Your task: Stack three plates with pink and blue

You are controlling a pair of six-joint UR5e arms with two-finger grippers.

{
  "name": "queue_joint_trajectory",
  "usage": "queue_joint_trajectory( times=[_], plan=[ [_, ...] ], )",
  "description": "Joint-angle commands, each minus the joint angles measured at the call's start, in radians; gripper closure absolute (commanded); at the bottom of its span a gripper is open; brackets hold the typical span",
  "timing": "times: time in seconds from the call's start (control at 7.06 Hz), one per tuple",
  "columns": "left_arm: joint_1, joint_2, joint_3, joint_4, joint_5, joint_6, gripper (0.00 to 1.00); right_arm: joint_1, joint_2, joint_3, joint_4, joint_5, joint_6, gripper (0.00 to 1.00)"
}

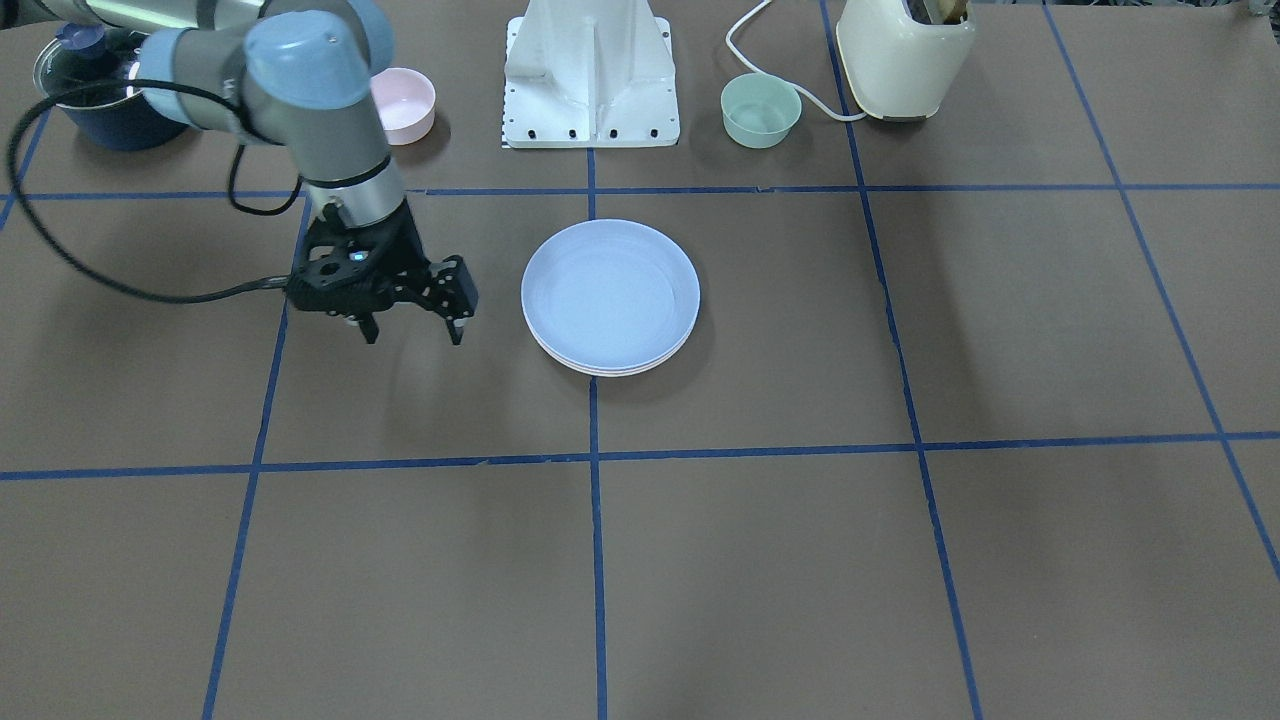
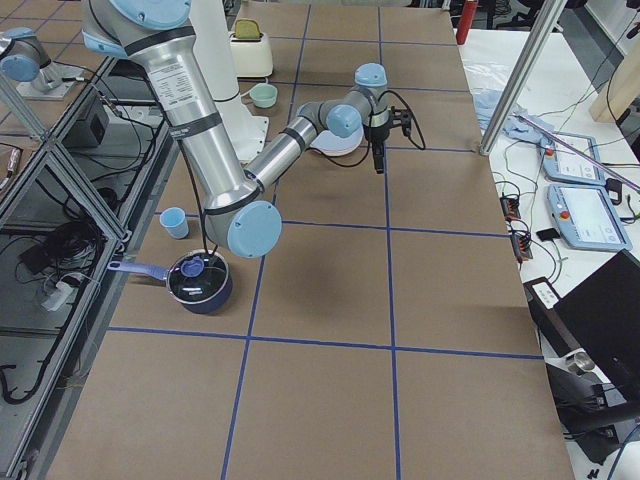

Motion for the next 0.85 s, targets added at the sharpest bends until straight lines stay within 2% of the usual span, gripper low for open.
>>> queue_joint_trajectory(
  times=[0.0,0.14,0.43,0.57,0.71],
  plan=[
    [0.014,-0.010,-0.015,0.168,-0.005,0.188,0.00,0.263,-0.093,-0.040,-0.067,0.159,-0.441,0.00],
    [0.013,-0.042,-0.031,0.265,-0.006,0.250,0.00,0.354,-0.099,-0.093,-0.117,0.202,-0.616,0.00],
    [0.003,-0.043,-0.057,0.267,-0.014,0.244,0.00,0.538,-0.229,-0.139,-0.119,0.269,-0.885,0.00],
    [-0.010,-0.047,-0.071,0.264,-0.014,0.243,0.00,0.604,-0.303,-0.138,-0.124,0.273,-0.997,0.00],
    [-0.015,-0.046,-0.063,0.264,-0.021,0.214,0.00,0.630,-0.394,-0.138,-0.110,0.262,-1.023,0.00]
  ],
)
